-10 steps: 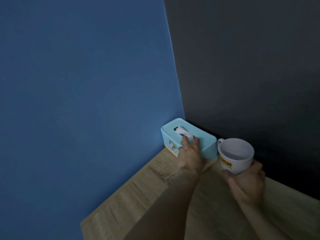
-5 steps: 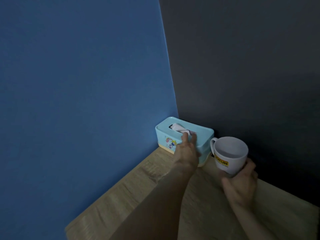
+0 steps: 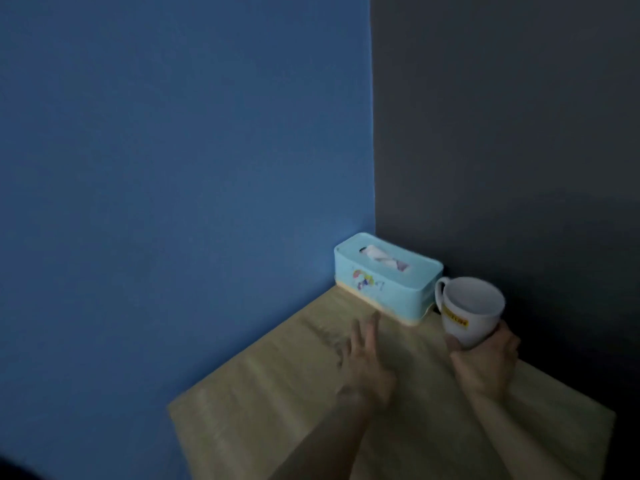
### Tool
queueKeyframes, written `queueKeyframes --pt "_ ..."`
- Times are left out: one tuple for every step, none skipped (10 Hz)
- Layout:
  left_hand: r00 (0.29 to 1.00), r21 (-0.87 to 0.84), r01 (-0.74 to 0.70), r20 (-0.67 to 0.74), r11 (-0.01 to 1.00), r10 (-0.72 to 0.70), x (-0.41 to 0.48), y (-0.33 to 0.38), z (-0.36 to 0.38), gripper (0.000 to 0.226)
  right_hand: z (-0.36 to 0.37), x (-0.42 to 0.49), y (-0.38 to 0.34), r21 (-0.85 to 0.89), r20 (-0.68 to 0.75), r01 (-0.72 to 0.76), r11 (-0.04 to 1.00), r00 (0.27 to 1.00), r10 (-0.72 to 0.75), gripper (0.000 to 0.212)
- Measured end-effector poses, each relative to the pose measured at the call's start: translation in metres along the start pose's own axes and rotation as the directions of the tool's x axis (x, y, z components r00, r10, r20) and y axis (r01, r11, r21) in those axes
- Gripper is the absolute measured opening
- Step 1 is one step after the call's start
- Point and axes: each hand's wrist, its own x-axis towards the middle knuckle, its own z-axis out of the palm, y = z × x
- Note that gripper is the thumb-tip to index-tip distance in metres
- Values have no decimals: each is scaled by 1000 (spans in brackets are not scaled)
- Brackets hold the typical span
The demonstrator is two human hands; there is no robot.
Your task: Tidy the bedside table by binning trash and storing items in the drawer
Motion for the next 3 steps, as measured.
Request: queueKeyframes --pt "992 99 -34 125 995 21 -52 -32 19 73 -13 -16 -5 -6 27 -4 1000 1000 5 83" --pt "994 242 -91 -40 966 104 -112 -59 29 66 -34 -67 -12 -77 23 18 997 1000 -16 75" --pt "997 192 -75 -9 978 79 -134 -64 34 90 -46 -98 -14 -84 31 -4 996 999 7 72"
